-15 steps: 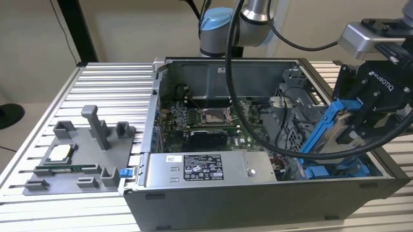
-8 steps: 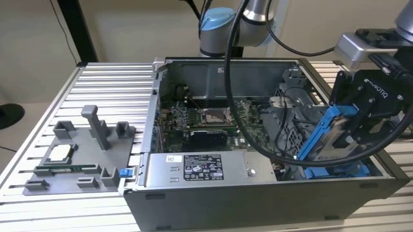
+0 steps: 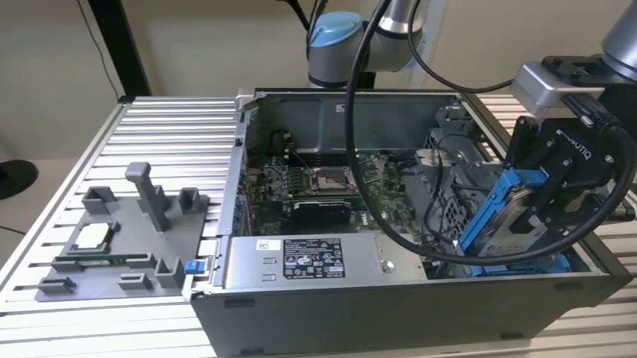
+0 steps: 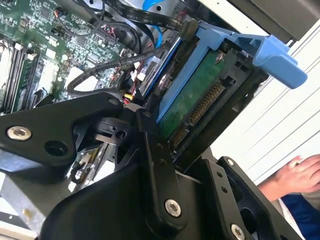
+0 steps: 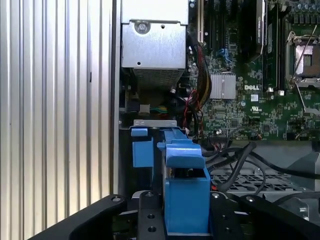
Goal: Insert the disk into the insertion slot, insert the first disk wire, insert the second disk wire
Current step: 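Insert the disk into the insertion slot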
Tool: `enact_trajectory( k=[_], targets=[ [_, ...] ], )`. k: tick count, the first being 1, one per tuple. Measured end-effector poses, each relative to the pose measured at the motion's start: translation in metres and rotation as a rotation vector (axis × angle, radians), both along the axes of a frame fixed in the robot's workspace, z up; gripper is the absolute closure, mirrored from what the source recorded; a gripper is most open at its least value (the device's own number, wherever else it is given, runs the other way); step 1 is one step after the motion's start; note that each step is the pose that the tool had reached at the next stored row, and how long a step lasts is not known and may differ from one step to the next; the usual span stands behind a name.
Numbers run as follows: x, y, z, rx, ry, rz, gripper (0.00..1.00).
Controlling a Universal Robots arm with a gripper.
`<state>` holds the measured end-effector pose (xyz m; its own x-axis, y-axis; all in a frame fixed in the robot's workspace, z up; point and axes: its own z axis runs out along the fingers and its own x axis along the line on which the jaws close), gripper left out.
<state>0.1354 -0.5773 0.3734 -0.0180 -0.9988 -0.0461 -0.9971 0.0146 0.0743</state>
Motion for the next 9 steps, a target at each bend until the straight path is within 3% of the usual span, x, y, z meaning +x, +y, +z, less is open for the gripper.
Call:
enact_trajectory(
  k=[1, 2, 6, 9],
  targets=[
    [0.0, 0.0, -0.0001, 0.0003, -0.0001, 0.0, 1.0],
    [0.0001, 0.0001, -0.0003, 0.0006, -0.0003, 0.0, 0.0],
    [0.0, 0.0, 0.0002, 0.0003, 0.0, 0.0, 0.0],
    [-0.0001, 0.0, 0.0058, 0.0003, 0.0003, 0.0, 0.0]
  ],
)
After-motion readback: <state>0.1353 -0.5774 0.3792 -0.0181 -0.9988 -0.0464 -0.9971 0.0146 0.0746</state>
